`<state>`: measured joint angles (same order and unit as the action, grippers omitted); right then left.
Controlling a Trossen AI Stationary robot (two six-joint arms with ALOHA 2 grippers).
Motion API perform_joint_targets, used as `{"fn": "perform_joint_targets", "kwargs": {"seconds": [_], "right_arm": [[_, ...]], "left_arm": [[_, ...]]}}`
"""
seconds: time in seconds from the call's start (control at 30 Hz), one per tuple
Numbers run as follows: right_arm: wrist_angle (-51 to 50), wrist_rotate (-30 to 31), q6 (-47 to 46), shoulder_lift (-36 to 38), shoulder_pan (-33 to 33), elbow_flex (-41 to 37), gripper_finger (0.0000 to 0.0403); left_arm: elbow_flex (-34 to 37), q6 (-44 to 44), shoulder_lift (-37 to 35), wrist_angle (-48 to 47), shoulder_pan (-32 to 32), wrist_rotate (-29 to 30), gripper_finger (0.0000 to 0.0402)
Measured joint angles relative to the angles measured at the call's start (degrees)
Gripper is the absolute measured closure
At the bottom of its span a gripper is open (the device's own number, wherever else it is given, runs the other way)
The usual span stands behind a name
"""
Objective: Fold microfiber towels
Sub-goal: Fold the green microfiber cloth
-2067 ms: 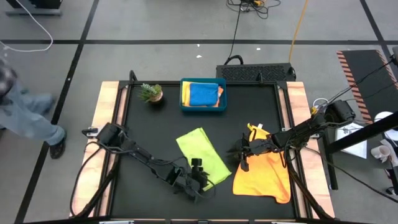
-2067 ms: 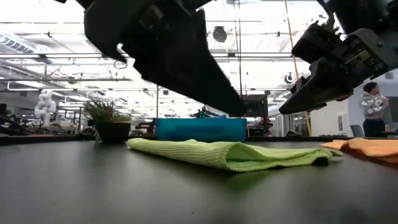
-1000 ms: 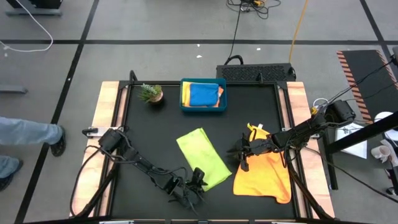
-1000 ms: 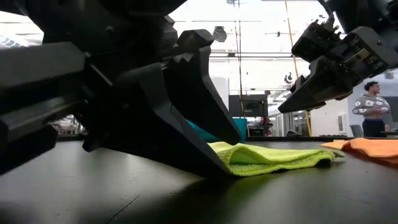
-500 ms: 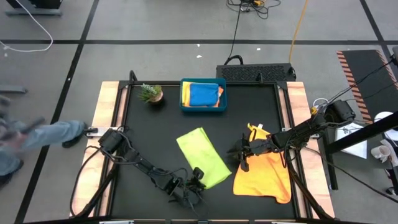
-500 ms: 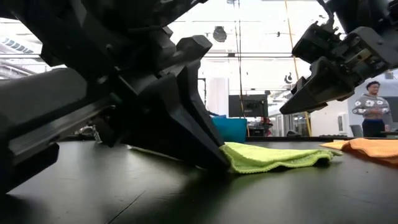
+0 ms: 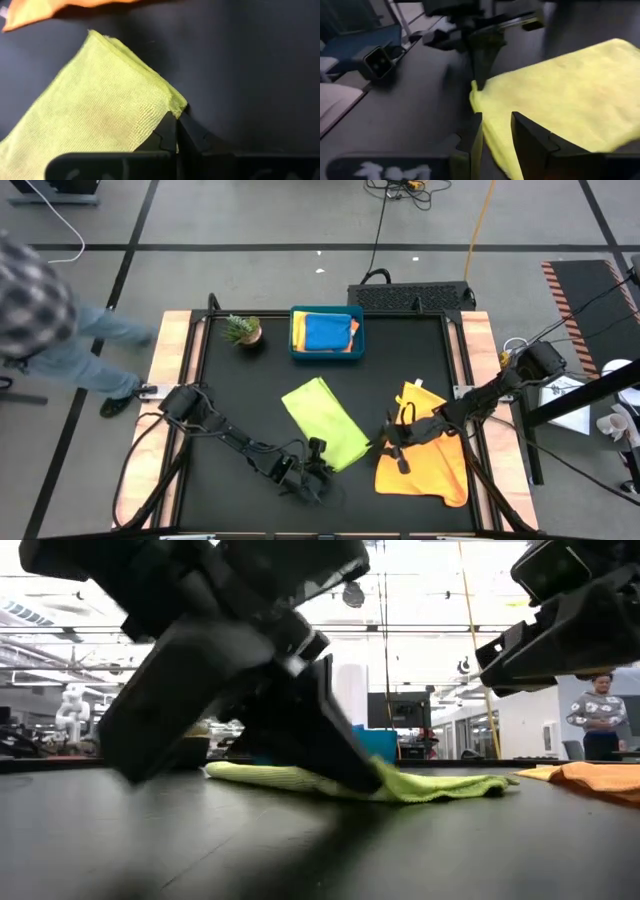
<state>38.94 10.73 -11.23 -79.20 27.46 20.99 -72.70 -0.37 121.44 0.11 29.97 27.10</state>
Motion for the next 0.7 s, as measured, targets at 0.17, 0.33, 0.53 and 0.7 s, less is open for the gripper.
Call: {"fn": "perform_joint_targets", "kwargs": {"seconds": [0.17,0.33,0.53,0.7], "right_arm": [[3.4,0.0,1.8,-4.4,1.1,0.0,0.0306],[7.0,-0.4,1.0,-8.6,1.2,0.1,0.0283],[9.1,-0.3,2.4,-10.6,1.2,0.0,0.0206],[11.0,0.0,4.5,-12.9,1.2,0.1,0.0165]], "left_arm": [[0.0,-2.9,-1.4,0.1,-1.2,-0.5,0.0399],[0.0,-3.7,-3.3,0.6,-1.8,-1.3,0.04],[0.0,-5.9,-6.0,-0.1,-2.2,-1.5,0.04],[0.0,-6.2,-7.1,-0.5,-2.2,-1.1,0.0401]]}}
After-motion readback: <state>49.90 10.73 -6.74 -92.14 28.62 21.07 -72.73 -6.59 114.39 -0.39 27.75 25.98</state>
